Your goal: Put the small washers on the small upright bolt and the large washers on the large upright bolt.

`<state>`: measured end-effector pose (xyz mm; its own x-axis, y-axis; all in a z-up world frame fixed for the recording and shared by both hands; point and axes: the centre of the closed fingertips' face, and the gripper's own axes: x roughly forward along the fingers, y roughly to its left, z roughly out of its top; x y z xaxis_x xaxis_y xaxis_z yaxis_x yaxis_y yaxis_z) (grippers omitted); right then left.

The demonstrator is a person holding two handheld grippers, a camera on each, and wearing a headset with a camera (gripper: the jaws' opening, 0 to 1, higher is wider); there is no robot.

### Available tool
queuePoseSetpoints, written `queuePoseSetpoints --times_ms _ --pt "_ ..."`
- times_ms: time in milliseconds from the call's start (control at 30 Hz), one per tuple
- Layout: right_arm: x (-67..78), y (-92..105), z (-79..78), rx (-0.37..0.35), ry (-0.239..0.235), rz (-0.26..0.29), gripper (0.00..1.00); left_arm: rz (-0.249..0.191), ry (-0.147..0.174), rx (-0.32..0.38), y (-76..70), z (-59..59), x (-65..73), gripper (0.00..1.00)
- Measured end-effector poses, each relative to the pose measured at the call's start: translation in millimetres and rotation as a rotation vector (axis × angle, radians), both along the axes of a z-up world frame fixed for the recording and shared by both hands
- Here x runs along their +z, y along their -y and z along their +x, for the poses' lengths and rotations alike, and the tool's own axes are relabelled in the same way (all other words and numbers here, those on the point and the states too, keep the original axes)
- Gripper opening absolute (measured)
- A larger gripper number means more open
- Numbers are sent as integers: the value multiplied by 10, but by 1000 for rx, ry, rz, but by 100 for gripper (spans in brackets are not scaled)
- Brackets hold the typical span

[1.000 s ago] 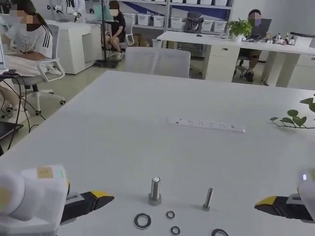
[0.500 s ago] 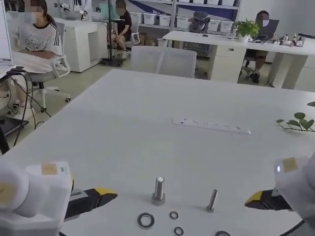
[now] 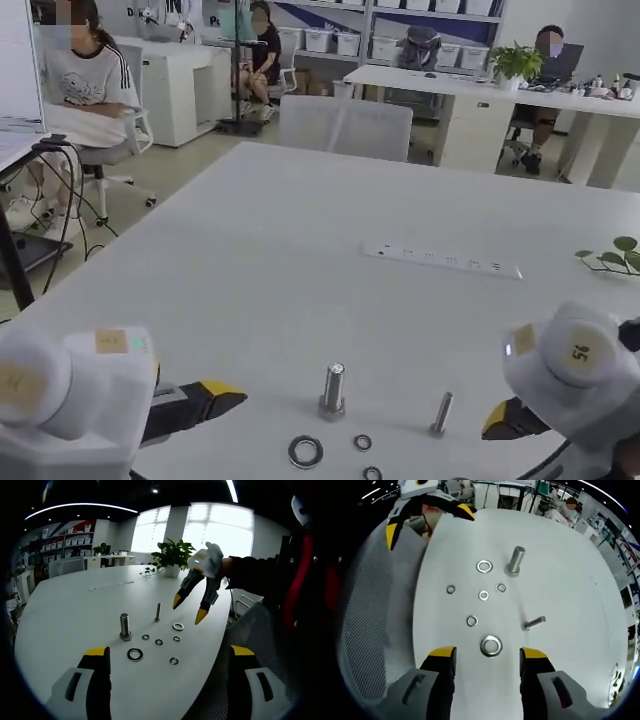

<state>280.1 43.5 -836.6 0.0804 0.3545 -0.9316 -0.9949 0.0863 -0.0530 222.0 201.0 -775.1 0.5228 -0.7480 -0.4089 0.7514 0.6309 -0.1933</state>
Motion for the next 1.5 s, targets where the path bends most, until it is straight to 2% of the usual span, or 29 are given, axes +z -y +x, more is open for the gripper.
queuePoseSetpoints --times_ms 100,167,567,800,1500 --pt "-41 7 34 1 -5 -21 49 1 -1 0 -1 1 -4 98" --pt "-85 47 52 14 -1 -61 47 0 0 3 -5 5 -5 98" --pt "-222 25 60 32 -26 -95 43 0 3 10 -19 18 -6 98" --pt "-276 41 124 43 -1 -133 39 -1 2 11 -14 22 -12 98" --pt "-405 4 96 57 -30 -155 32 -6 3 23 -27 28 -9 97"
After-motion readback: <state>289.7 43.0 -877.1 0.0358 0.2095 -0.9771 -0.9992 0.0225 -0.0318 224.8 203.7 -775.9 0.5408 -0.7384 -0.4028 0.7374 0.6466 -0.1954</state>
